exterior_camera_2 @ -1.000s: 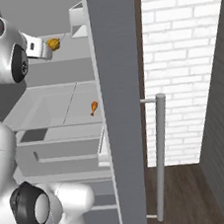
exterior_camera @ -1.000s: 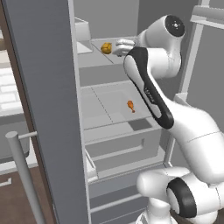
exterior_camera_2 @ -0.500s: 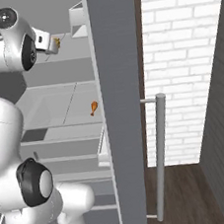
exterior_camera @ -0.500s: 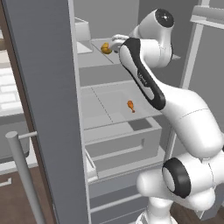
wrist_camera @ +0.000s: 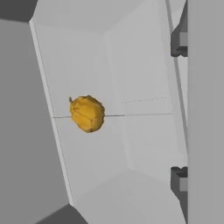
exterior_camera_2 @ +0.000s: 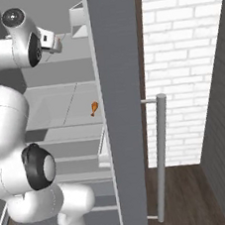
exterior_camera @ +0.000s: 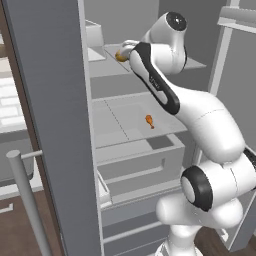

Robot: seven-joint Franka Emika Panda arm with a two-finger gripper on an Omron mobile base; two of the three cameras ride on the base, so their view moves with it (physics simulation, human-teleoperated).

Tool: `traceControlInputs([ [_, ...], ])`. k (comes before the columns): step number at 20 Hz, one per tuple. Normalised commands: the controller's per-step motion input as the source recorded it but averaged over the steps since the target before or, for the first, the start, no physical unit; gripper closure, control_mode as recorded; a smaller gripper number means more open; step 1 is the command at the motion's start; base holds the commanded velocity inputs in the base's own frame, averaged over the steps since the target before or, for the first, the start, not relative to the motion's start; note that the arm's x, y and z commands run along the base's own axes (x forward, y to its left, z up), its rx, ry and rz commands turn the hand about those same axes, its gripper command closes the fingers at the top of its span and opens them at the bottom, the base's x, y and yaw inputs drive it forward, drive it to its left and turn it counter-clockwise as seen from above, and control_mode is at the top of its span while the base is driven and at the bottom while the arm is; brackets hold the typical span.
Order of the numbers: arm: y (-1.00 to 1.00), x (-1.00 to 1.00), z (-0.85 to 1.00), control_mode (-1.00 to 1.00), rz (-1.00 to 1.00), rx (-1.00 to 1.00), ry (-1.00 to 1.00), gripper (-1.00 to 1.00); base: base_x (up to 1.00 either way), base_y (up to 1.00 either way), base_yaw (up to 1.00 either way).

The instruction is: Place one squash and one chicken drumstick in each tupperware on the nearby counter, to pack two identical lunches.

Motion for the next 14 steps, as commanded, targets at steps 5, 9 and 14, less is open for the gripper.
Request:
traceControlInputs([
  [5, 0.15, 0.48, -0.13, -1.00, 0.00, -0.01, 0.00, -1.00, 0.00, 0.00, 0.00],
  [9, 0.10, 0.48, -0.01, -1.00, 0.00, 0.00, 0.02, -1.00, 0.00, 0.00, 0.00],
  [14, 0.11, 0.52, -0.01, -1.00, 0.00, 0.00, 0.02, -1.00, 0.00, 0.00, 0.00],
])
